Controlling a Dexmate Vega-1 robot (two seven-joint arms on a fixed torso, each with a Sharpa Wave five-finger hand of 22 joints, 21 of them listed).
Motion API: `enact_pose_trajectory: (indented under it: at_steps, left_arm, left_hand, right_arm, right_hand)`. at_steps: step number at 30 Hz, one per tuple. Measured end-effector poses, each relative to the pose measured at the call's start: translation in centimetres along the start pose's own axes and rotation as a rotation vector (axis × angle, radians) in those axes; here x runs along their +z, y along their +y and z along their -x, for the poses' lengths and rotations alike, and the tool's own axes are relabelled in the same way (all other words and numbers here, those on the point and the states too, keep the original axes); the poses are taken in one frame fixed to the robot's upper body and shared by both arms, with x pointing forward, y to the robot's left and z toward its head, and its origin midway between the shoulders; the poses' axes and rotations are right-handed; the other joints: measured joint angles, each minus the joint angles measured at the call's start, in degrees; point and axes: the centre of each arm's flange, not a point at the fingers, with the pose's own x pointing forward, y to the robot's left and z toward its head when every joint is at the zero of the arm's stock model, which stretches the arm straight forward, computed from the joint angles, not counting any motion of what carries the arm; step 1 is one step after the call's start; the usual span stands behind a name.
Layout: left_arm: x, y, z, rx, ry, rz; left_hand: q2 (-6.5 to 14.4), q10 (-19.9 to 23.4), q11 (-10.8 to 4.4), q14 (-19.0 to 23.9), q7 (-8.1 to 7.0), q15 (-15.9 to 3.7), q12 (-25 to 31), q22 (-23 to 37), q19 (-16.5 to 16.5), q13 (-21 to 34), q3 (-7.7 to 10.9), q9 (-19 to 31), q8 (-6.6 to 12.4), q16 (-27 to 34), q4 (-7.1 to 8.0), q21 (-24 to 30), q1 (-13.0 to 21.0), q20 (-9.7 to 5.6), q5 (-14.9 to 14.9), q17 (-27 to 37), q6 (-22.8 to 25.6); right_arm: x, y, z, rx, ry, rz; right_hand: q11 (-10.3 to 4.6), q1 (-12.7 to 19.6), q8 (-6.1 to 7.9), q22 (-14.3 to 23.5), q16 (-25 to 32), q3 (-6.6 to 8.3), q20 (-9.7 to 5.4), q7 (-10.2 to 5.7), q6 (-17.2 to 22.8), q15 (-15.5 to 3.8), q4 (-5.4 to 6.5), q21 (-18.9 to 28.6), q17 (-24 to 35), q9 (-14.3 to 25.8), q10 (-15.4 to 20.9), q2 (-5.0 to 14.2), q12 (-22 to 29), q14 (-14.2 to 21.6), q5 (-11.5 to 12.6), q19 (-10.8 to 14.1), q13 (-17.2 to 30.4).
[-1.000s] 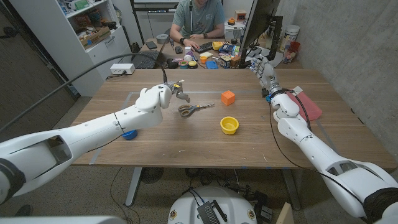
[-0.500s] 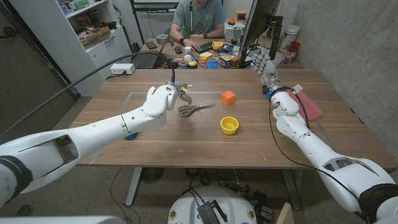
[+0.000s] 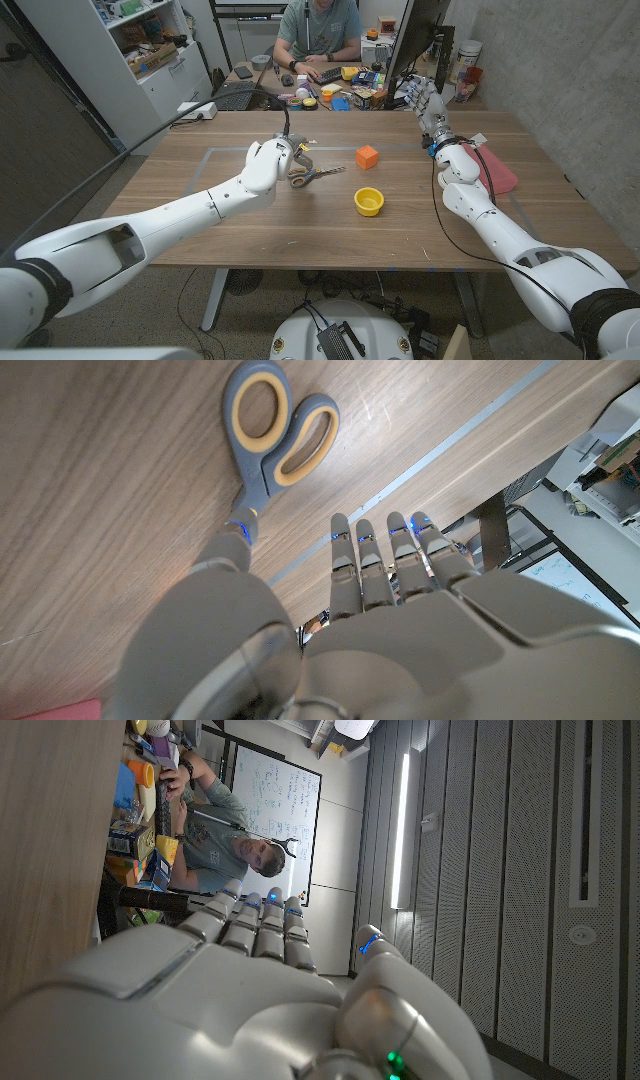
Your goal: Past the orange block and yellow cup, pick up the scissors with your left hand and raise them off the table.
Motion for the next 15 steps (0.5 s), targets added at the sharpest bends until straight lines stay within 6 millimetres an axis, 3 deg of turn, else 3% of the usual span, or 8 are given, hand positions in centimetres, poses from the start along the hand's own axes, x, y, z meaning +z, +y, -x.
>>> enact_pose_trajectory:
  at_steps: [4,14,15]
  left_arm:
    - [0.7,-0.2,-0.2,-0.014,-0.008,0.000]
    - [1.6,-0.5,-0.5,-0.037,-0.026,-0.016]
    - [2.4,-0.6,-0.7,-0.043,-0.032,-0.010]
  left_hand:
    - [-0.1,0.0,0.00,0.0,0.00,0.01,0.0,0.0,-0.1,0.0,-0.38,0.0,0.00,0.0,0.11,0.0,-0.3,0.90,0.0,0.0,0.0]
    - [0.1,0.0,-0.01,-0.6,0.00,0.00,0.0,0.0,-0.6,0.0,-0.49,0.0,-0.41,0.0,0.00,0.0,-0.5,1.39,-0.4,0.0,0.0]
    - [0.1,0.0,-0.01,-0.6,0.00,0.00,0.0,0.0,-0.6,0.0,-0.49,0.0,-0.41,0.0,0.00,0.0,-0.5,1.39,-0.4,0.0,0.0]
  right_arm:
    - [0.1,-0.2,0.0,-0.005,-0.007,-0.004]
    - [0.0,-1.0,0.6,-0.023,-0.009,-0.007]
    - [0.3,-1.1,0.6,-0.029,-0.026,-0.015]
  right_hand:
    - [0.00,0.0,0.00,0.0,0.0,0.00,0.42,-0.19,0.2,0.00,0.00,0.0,0.0,0.0,0.0,0.00,0.0,0.0,0.0,-0.4,0.0]
    - [0.00,0.0,0.00,0.0,0.0,-0.24,0.42,-0.19,0.2,0.00,-0.24,-0.2,0.0,0.0,0.0,0.00,0.0,0.0,0.0,-0.4,0.0]
    - [0.00,0.0,0.00,0.0,0.0,-0.24,0.42,-0.19,0.2,0.00,-0.24,-0.2,0.0,0.0,0.0,0.00,0.0,0.0,0.0,-0.4,0.0]
